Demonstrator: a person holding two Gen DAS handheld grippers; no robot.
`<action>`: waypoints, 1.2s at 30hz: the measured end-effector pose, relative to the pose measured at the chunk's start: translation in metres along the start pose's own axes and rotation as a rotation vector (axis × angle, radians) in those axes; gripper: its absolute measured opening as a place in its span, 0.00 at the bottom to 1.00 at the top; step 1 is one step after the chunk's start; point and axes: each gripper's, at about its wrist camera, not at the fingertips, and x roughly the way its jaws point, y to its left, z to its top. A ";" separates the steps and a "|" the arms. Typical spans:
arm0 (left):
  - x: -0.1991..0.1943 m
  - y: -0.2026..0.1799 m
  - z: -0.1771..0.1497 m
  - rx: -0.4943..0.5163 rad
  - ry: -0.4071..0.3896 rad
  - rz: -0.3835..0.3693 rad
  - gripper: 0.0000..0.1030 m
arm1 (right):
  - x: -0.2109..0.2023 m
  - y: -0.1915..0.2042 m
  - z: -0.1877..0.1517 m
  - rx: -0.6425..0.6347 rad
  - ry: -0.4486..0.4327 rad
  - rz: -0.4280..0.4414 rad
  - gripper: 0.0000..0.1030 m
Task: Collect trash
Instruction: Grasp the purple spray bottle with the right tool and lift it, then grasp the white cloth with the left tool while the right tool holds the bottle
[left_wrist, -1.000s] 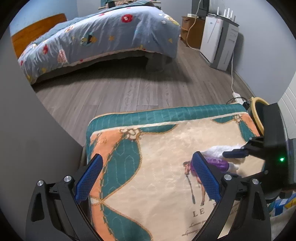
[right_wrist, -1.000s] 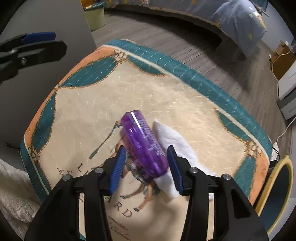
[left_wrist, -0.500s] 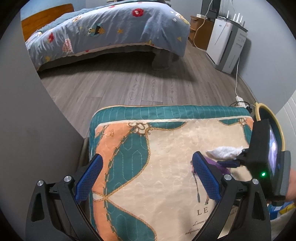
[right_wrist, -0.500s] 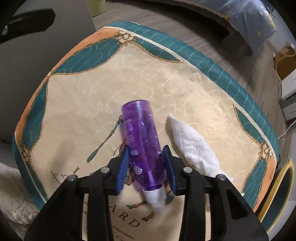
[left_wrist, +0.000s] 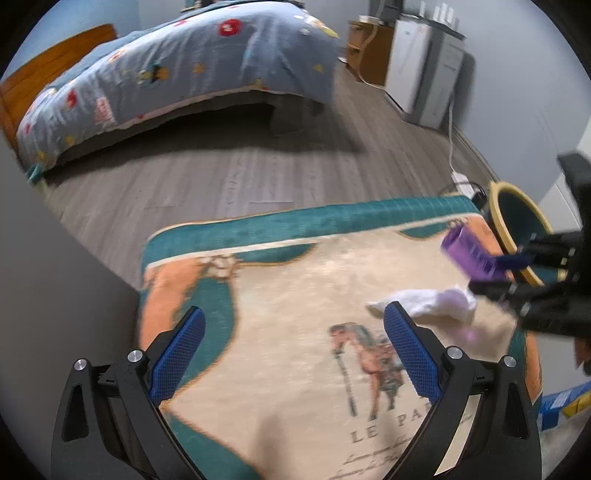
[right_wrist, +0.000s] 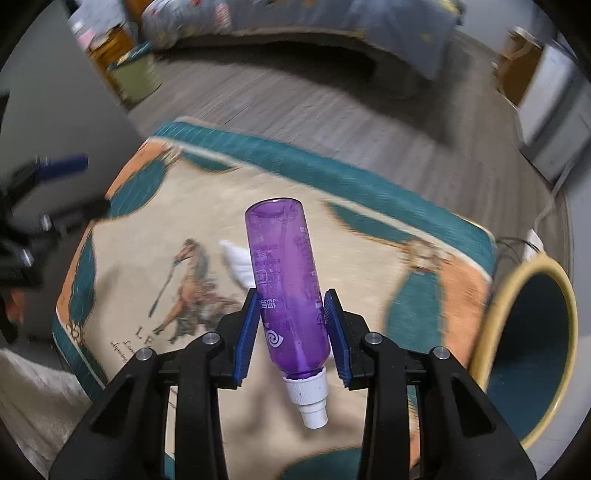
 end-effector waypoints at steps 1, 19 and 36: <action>0.003 -0.007 0.000 0.011 -0.001 -0.003 0.93 | -0.003 -0.012 -0.002 0.017 -0.007 -0.010 0.34; 0.082 -0.148 -0.015 0.258 0.144 -0.124 0.90 | -0.011 -0.095 -0.041 0.216 0.001 0.005 0.31; 0.065 -0.169 0.014 0.268 0.078 -0.181 0.38 | -0.059 -0.136 -0.044 0.330 -0.124 0.050 0.31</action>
